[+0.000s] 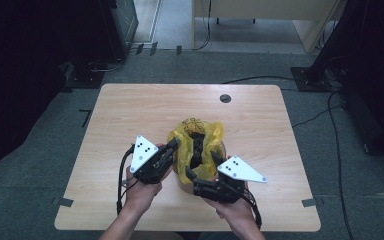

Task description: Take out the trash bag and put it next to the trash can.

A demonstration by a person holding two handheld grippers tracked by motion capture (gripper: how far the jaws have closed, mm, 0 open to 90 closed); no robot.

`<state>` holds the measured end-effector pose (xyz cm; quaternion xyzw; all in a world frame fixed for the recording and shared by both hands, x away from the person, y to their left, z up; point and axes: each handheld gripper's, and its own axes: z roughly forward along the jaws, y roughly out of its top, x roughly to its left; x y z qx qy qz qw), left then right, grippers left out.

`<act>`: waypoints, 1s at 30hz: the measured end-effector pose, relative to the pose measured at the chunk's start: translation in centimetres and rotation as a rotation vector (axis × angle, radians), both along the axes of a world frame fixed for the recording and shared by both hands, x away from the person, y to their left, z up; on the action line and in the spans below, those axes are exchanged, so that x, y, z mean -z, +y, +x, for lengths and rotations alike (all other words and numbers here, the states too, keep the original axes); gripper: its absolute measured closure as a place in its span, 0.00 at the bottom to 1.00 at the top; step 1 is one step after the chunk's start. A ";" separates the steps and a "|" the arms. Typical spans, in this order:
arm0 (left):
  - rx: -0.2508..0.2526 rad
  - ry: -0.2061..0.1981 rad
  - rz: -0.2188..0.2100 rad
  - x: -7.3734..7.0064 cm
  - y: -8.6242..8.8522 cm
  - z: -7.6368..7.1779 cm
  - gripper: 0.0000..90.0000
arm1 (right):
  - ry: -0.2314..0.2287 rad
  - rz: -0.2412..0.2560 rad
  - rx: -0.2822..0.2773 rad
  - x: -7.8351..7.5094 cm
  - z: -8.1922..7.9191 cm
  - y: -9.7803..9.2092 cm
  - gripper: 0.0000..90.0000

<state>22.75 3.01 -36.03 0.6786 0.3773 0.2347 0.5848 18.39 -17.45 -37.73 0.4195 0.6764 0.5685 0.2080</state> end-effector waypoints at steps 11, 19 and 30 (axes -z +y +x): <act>-0.003 -0.009 -0.020 -0.6 0.7 -0.2 1.00 | 0.075 -0.238 -0.026 1.4 0.6 3.9 0.30; -0.010 -0.026 -0.068 -0.4 2.2 -0.3 0.76 | 0.086 -0.190 -0.089 1.4 0.9 3.1 0.89; -0.028 -0.047 -0.133 0.0 4.6 -0.7 0.35 | 0.018 -0.094 -0.048 0.5 1.1 1.8 0.98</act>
